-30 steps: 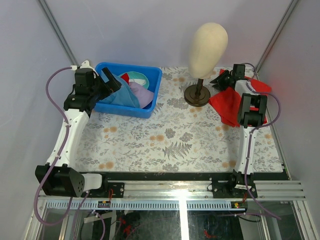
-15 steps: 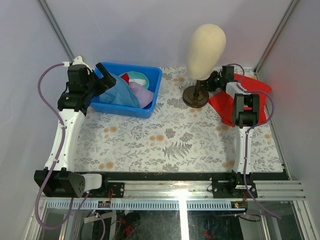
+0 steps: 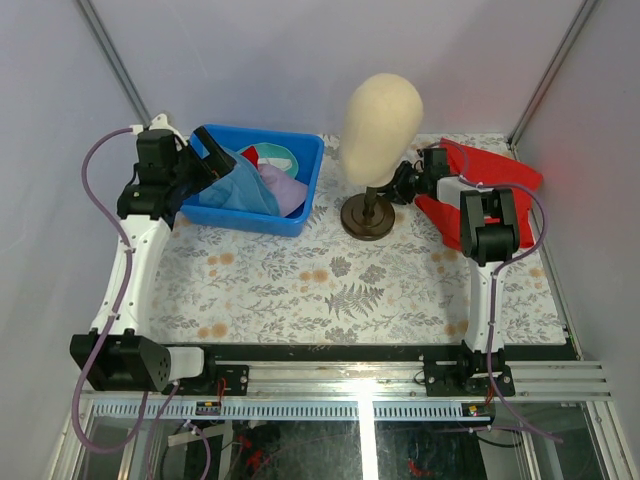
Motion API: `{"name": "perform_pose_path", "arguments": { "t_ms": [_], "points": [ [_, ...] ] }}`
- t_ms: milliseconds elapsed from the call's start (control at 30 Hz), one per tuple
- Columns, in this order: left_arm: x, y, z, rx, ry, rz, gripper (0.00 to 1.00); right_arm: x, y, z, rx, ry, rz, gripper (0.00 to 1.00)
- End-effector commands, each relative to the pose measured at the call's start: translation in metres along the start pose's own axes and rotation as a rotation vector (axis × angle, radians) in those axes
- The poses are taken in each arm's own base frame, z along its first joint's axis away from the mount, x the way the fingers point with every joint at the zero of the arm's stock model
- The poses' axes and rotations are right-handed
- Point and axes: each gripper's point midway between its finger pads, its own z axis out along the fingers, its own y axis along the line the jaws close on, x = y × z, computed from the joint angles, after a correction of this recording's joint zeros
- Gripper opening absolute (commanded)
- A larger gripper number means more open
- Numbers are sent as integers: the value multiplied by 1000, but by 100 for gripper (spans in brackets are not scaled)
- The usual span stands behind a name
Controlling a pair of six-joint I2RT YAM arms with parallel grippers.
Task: Stack the hats
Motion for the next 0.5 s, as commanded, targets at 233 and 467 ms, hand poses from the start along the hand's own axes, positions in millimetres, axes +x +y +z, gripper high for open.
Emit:
{"name": "perform_pose_path", "arguments": {
  "t_ms": [233,467],
  "points": [
    [19,5,23,41,78,-32,100,126,-32,1,100,257,-3,45],
    [24,14,24,19,80,-20,100,105,-5,24,34,271,-44,45]
  ]
}}
